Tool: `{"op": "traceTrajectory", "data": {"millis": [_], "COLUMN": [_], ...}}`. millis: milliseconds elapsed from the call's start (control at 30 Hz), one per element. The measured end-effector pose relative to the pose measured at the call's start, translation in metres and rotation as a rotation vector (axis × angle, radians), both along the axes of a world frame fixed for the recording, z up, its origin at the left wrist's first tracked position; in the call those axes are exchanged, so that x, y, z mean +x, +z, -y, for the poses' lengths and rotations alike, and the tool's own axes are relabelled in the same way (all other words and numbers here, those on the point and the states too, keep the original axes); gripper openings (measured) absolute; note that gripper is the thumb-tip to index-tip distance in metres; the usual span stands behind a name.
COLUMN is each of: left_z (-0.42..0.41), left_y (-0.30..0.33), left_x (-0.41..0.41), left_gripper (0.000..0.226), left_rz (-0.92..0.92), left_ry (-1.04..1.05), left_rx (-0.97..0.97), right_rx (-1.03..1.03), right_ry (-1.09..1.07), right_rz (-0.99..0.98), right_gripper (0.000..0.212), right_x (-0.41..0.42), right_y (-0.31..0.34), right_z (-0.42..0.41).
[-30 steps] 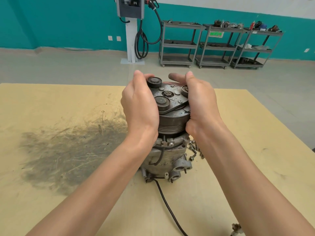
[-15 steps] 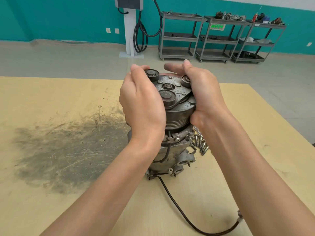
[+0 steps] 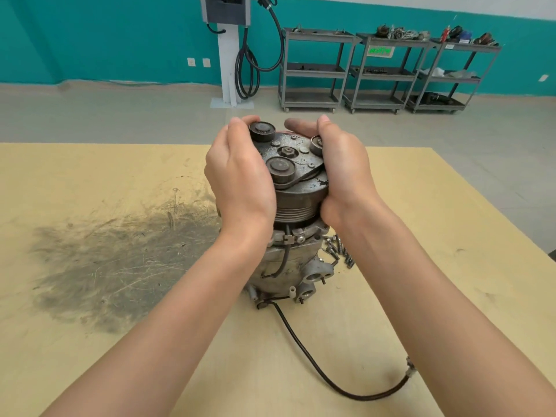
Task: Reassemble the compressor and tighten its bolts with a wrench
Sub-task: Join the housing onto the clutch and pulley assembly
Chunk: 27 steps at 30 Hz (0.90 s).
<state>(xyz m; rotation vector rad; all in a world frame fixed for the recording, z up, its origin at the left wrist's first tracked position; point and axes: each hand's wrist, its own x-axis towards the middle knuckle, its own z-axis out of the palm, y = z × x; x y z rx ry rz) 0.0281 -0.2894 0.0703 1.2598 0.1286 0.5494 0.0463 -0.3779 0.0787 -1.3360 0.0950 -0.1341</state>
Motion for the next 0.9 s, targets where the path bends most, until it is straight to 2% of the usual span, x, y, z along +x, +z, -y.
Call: {"op": "traceTrajectory", "data": {"millis": [167,333,500,567,633,700,833,900], "left_z": [-0.008,-0.017,-0.025,-0.030,-0.040,-0.059,-0.101,-0.114], "left_y": [-0.001,0.000,0.004,0.005,0.001,-0.009,-0.045,-0.060], "left_x": [0.011,0.017,0.019,0.021,0.025,0.027,0.021,0.016], "left_gripper": [0.043,0.042,0.046,0.047,0.048,0.049,0.056,0.070], "left_rz": [-0.025,-0.032,-0.054,-0.075,-0.081,-0.058,-0.004,0.031], "left_ry": [-0.059,-0.222,-0.380,-0.443,-0.473,-0.474,-0.573,-0.651], "left_rx": [-0.016,-0.019,0.001,0.047,0.153,0.292,0.417,0.540], "right_rx": [0.003,-0.050,-0.052,-0.048,-0.048,-0.156,-0.409,-0.523], "right_ry": [-0.155,-0.311,-0.371,-0.309,-0.127,-0.007,-0.018,0.091], "right_rz": [0.011,0.049,0.069,0.060,0.023,0.003,0.128,0.155], "right_gripper": [0.043,0.042,0.041,0.037,0.033,0.034,0.035,0.057], "right_x": [-0.007,-0.012,-0.021,-0.023,-0.024,-0.026,-0.034,-0.038], "right_y": [-0.002,-0.008,-0.008,-0.005,-0.001,0.000,-0.022,-0.036], "right_z": [-0.012,-0.022,-0.031,-0.028,-0.013,0.012,0.049,0.056]}}
